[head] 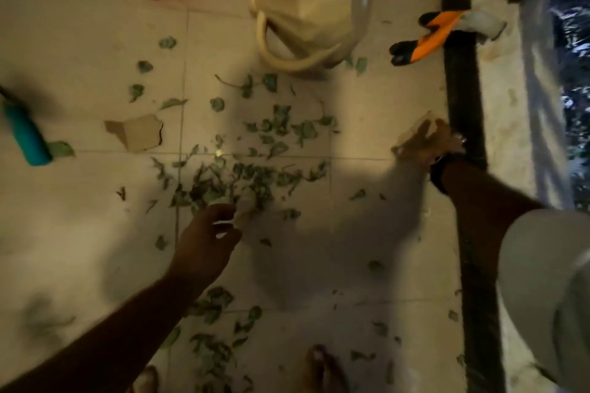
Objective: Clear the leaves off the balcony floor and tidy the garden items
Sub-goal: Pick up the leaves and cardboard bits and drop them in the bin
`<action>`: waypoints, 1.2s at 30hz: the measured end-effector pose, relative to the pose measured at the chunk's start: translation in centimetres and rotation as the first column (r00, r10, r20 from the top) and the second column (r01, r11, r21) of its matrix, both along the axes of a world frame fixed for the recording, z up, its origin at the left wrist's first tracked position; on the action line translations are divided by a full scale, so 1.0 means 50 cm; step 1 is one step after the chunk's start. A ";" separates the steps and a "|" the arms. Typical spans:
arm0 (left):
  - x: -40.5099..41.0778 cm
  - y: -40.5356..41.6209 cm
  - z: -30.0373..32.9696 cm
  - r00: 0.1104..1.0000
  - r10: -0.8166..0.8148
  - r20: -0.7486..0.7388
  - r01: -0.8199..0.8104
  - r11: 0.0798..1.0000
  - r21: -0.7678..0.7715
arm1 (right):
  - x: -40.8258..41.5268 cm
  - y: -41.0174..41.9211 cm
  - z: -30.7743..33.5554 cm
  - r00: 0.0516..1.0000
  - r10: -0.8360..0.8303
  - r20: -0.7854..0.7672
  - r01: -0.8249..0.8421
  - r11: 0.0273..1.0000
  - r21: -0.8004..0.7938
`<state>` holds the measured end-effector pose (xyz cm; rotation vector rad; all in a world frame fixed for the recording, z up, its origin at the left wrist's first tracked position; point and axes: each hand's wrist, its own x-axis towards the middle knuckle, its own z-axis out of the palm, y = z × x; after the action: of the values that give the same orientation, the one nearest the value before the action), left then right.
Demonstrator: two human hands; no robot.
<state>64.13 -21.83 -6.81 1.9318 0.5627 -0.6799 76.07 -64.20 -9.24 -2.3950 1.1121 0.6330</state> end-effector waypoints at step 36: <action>0.293 0.225 -0.022 0.860 -0.502 0.098 0.222 0.538 0.813 | -0.195 0.255 -0.061 0.742 0.015 0.670 -0.008 1.000 -0.013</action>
<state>78.77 -10.60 -7.90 3.0019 0.2268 -0.3477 66.33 -51.45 -12.28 -2.3209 0.7652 -0.2539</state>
